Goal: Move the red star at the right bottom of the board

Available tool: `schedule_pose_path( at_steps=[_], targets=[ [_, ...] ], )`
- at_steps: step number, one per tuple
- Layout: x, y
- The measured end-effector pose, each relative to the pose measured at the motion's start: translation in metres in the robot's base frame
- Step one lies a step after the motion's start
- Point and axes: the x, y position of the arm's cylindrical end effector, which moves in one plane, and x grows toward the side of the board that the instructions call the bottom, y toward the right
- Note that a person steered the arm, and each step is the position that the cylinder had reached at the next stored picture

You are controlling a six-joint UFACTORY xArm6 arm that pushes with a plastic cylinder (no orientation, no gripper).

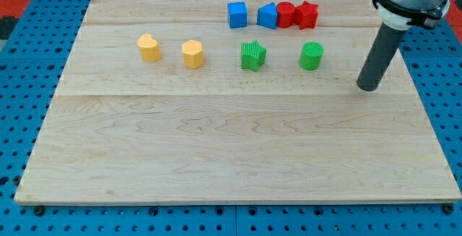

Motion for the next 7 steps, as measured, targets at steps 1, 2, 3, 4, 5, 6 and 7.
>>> schedule_pose_path(
  at_steps=[1, 2, 3, 4, 5, 6, 7],
  targets=[
    [0.000, 0.001],
    [0.000, 0.001],
    [-0.002, -0.004],
    [-0.004, -0.015],
    [-0.015, -0.024],
    [-0.022, -0.024],
    [-0.024, -0.016]
  ],
)
